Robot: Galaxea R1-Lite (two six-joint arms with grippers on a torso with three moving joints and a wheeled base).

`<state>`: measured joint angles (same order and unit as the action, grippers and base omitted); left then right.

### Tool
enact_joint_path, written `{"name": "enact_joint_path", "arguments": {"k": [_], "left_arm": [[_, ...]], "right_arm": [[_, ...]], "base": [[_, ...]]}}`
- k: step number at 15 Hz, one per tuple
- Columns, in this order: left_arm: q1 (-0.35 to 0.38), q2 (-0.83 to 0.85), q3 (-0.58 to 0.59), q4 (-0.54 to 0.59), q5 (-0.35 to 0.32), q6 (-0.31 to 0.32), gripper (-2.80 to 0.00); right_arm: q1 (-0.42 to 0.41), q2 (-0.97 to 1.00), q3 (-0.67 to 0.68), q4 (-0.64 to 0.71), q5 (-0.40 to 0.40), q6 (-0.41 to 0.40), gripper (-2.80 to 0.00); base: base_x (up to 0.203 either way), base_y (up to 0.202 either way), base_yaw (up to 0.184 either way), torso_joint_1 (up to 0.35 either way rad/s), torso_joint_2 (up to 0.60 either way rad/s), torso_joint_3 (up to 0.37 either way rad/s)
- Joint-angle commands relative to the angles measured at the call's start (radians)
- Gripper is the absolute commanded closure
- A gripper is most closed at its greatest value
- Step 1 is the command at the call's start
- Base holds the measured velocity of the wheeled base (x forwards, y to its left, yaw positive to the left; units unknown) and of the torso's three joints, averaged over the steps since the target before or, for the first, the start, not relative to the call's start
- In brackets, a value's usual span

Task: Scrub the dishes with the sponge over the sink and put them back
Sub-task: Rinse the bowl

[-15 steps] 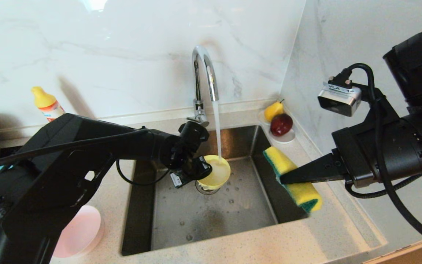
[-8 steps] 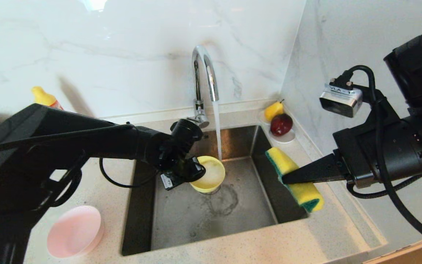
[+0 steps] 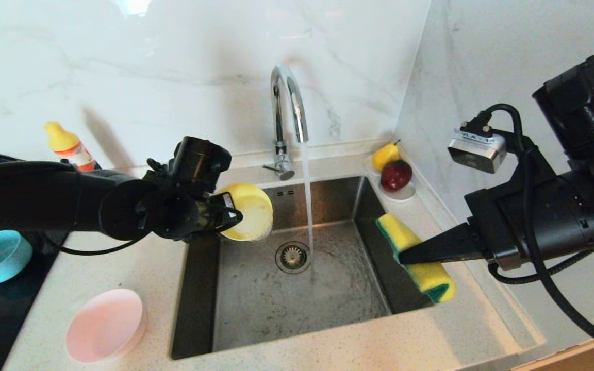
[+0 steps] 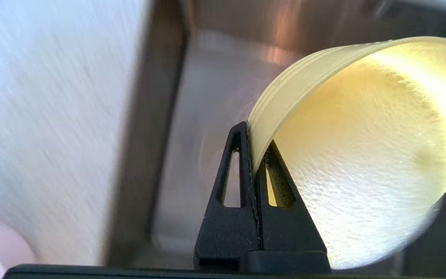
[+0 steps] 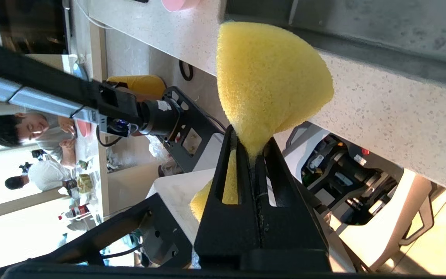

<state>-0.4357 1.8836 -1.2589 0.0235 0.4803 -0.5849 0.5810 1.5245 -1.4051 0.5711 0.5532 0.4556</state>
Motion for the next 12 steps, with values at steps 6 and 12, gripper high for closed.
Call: {"name": "enact_joint_path", "arguments": {"k": [6, 12], "left_arm": [[0.032, -0.105, 0.257, -0.799, 0.07, 0.436, 0.0], [0.035, -0.13, 0.282, -1.26, 0.003, 0.736, 0.0]], "right_arm": [[-0.001, 0.017, 0.005, -0.017, 0.004, 0.003, 0.0], [-0.001, 0.021, 0.0, -0.017, 0.008, 0.003, 0.0]], "base": [[0.0, 0.0, 0.0, 0.0, 0.0, 0.0], [0.0, 0.0, 0.0, 0.0, 0.0, 0.0]]}}
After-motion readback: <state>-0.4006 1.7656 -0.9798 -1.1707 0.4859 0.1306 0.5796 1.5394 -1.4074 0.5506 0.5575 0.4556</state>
